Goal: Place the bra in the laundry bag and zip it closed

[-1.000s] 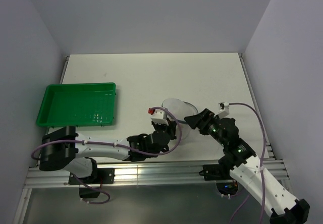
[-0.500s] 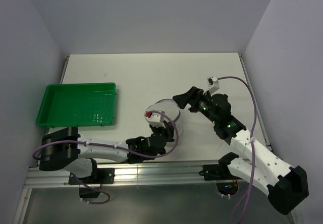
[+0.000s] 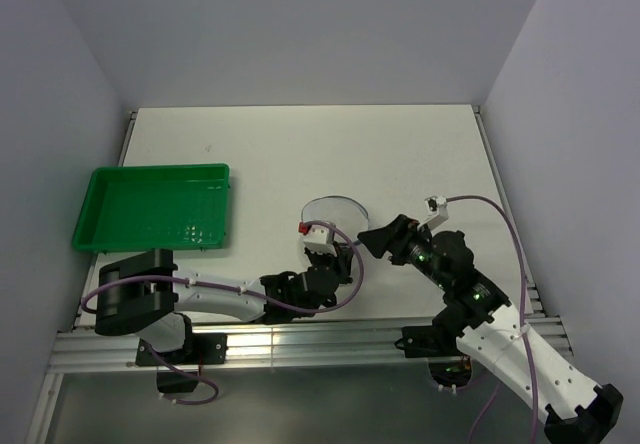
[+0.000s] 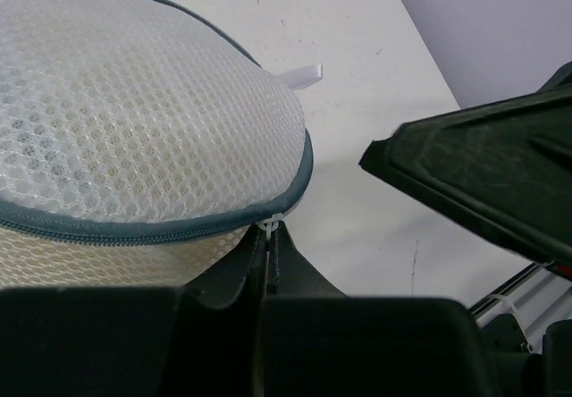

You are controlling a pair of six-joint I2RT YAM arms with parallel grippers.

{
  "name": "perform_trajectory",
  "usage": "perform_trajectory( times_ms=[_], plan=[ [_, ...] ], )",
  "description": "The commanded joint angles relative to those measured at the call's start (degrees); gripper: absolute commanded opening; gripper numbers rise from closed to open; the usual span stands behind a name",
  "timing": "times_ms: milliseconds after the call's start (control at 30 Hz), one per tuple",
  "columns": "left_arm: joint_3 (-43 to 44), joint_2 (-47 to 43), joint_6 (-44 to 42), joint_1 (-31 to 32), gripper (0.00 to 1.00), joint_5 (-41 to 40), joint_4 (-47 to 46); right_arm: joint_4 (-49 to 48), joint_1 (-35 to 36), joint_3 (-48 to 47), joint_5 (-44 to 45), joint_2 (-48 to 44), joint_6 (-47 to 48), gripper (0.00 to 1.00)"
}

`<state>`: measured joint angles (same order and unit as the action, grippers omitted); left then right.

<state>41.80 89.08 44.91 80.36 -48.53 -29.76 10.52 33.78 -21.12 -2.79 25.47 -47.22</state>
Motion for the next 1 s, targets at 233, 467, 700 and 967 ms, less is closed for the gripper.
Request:
perform_trajectory(
  times_ms=[233,467,700,967],
  plan=[
    [1.45,-1.01,1.33,0.77,0.00,1.34,-3.73,-7.89,3.05,2.23,-1.70,5.99,-4.38,0.52],
    [-0.40,-2.15,1.85,0.68,0.00,2.48,-4.87,-9.47,3.05,1.52,2.08,5.90,-3.23,0.50],
    [-0.49,-2.51,1.68,0.77,0.00,2.92,-5.40,-15.70,3.05,3.99,1.29,8.53,-5.51,0.56],
    [-0.93,-2.86,2.03,0.77,0.00,2.92,-4.78,-16.77,2.96,3.46,2.69,9.50,-4.90,0.27]
  ],
)
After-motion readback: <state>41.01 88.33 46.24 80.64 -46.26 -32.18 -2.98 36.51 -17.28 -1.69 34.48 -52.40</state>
